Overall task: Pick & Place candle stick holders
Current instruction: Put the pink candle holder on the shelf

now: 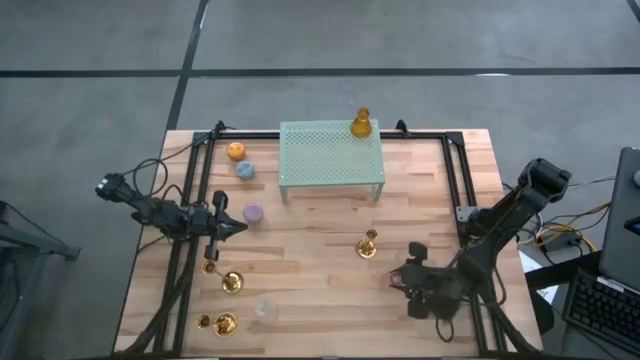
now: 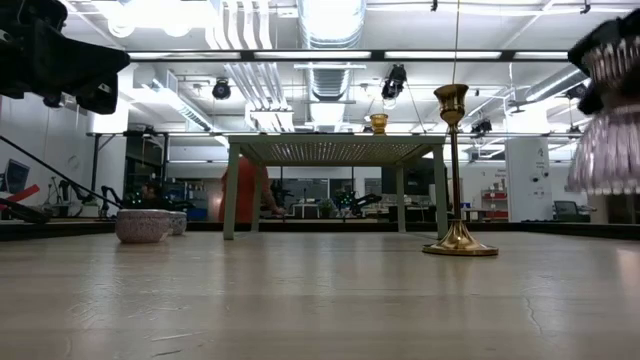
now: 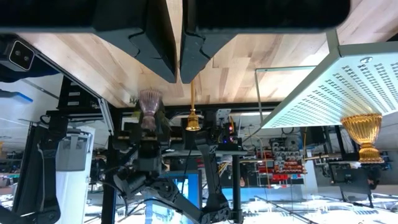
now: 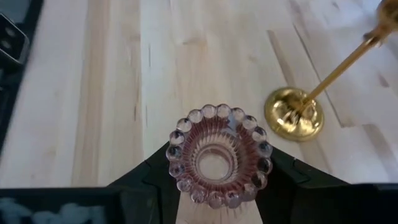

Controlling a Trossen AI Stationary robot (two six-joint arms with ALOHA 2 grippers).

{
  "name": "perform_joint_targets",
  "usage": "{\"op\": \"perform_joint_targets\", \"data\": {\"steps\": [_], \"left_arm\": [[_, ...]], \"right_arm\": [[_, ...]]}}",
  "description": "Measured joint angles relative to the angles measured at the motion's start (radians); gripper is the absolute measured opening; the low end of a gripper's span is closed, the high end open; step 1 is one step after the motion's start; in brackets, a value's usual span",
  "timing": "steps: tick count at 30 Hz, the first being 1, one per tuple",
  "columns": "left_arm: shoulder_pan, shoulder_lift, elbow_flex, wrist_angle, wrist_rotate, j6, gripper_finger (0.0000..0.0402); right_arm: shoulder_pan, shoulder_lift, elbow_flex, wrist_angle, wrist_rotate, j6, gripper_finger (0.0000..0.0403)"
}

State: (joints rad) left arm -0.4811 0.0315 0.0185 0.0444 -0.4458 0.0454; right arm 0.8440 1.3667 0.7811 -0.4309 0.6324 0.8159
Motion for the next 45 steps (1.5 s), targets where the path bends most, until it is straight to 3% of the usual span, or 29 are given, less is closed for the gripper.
{"op": "perform_joint_targets", "data": {"steps": [12, 23, 34, 45], "left_arm": [[0.0, 0.0, 0.0, 0.0, 0.0, 0.0, 0.0026], [0.0, 0.0, 0.0, 0.0, 0.0, 0.0, 0.0026], [0.0, 0.0, 0.0, 0.0, 0.0, 0.0, 0.0026], [0.0, 0.001, 0.0, 0.0, 0.0, 0.0, 0.0026]], "right_arm": [[-0.046, -0.18, 0.0, -0.014, 0.0, -0.116, 0.0149], [-0.196, -0.342, 0.027, -0.04, -0.001, -0.293, 0.0145], [-0.491, -0.385, 0.142, -0.052, -0.02, -0.477, 0.0142], [-0.859, -0.353, 0.217, -0.033, -0.211, -0.575, 0.0142]]}}
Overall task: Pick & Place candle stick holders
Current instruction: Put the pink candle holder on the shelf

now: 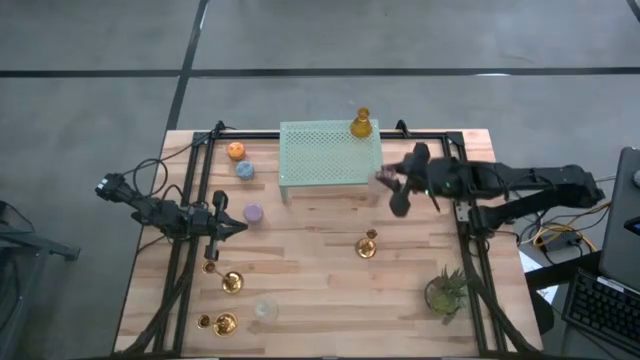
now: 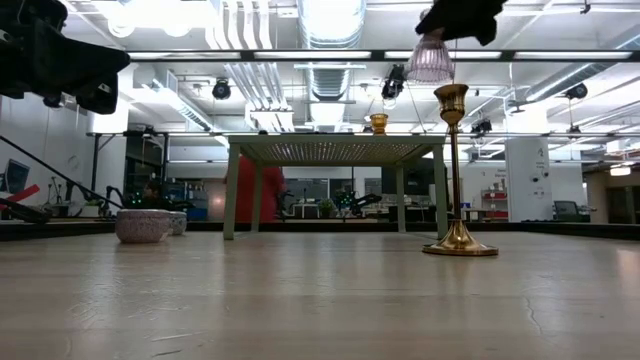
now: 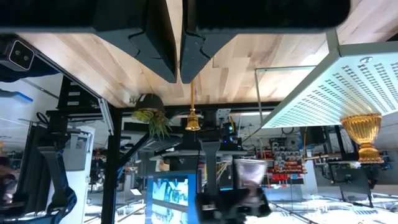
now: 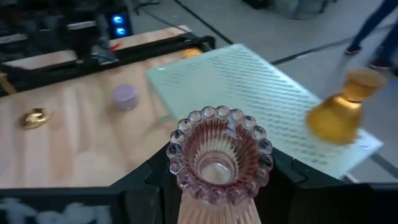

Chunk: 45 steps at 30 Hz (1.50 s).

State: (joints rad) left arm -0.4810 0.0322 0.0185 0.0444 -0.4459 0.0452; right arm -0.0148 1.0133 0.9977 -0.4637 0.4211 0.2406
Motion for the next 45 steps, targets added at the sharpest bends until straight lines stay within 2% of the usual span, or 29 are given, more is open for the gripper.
{"op": "perform_joint_targets", "data": {"steps": [7, 17, 22, 25, 35, 45], "left_arm": [[0.0, 0.006, 0.0, 0.001, -0.001, 0.0, 0.0026], [0.0, 0.007, 0.0, 0.003, 0.0, 0.0, 0.0026], [0.0, 0.007, 0.0, 0.003, 0.0, 0.0, 0.0026], [0.0, 0.008, 0.0, 0.003, 0.0, 0.0, 0.0026], [0.0, 0.008, 0.0, 0.003, 0.0, 0.0, 0.0026], [0.0, 0.008, 0.0, 0.003, 0.0, 0.0, 0.0026]], "right_arm": [[-0.154, 0.082, 0.015, 0.046, -0.039, -0.027, 0.0147], [-0.259, 0.271, 0.084, 0.09, -0.042, -0.086, 0.0142], [-0.318, 0.345, 0.131, 0.105, -0.138, -0.093, 0.0145], [-0.343, 0.378, 0.15, 0.108, -0.161, -0.095, 0.0142], [-0.417, 0.404, 0.121, 0.12, -0.162, -0.105, 0.0147], [-0.431, 0.401, 0.08, 0.205, -0.171, -0.051, 0.0146]]}}
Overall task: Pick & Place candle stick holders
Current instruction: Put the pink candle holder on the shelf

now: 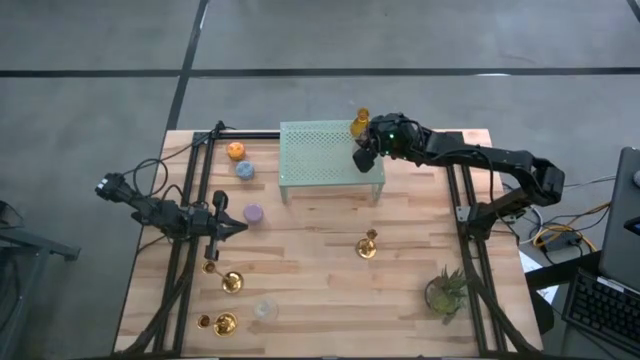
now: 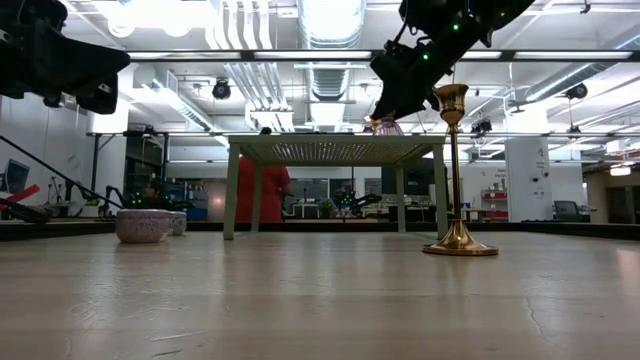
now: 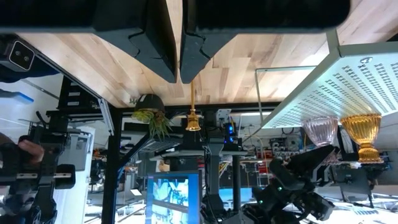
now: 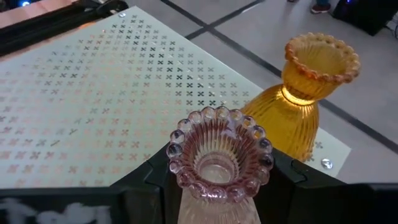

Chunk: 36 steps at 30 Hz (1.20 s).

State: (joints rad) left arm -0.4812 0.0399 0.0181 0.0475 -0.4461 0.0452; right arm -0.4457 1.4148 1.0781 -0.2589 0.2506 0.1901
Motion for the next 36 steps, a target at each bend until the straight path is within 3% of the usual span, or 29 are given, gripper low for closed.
{"op": "perform_joint_targets", "data": {"steps": [36], "left_arm": [[0.0, 0.0, 0.0, 0.0, 0.0, 0.0, 0.0026]], "right_arm": [[-0.007, 0.0, -0.018, 0.081, 0.014, 0.017, 0.0154]]}}
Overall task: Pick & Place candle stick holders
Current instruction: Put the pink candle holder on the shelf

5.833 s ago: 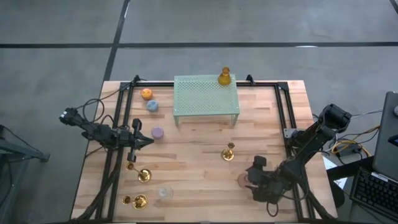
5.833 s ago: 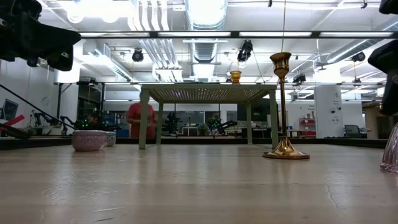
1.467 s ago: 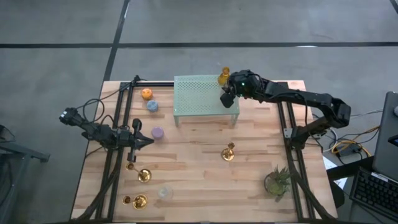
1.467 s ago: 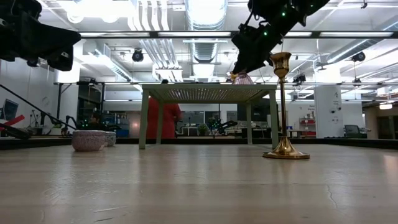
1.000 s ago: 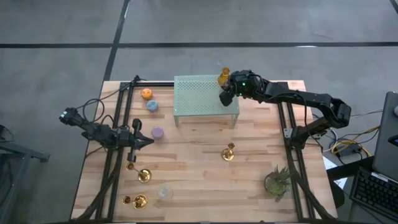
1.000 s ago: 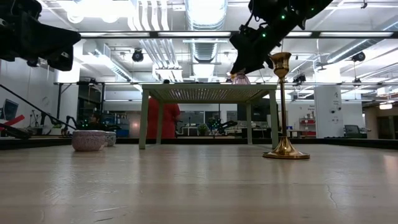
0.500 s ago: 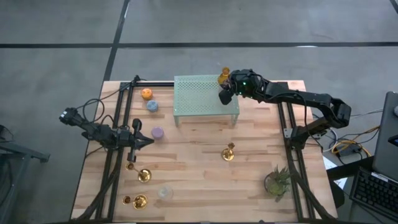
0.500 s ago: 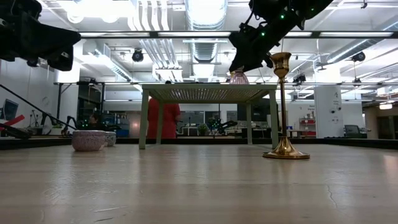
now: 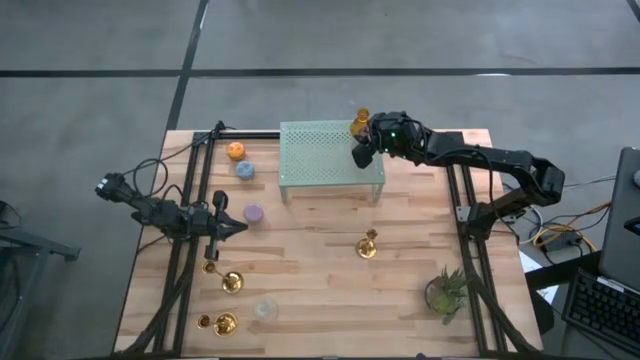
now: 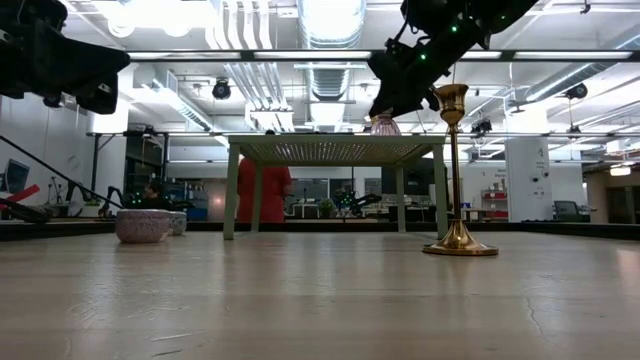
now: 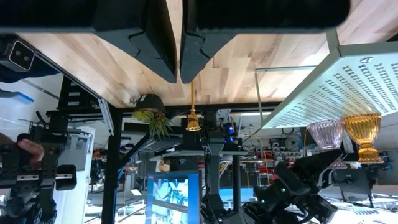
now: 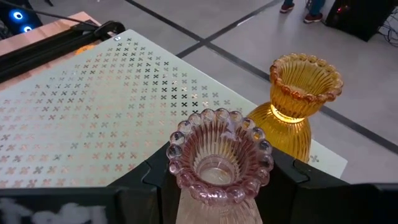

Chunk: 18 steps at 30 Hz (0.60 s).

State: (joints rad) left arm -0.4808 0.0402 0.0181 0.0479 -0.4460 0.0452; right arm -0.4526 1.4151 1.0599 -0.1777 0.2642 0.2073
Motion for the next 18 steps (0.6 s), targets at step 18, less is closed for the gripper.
{"op": "perform_joint_targets", "data": {"steps": [18], "left_arm": [[0.0, 0.0, 0.0, 0.0, 0.0, 0.0, 0.0026]], "right_arm": [[0.0, 0.0, -0.052, 0.068, 0.0, -0.005, 0.0171]]}}
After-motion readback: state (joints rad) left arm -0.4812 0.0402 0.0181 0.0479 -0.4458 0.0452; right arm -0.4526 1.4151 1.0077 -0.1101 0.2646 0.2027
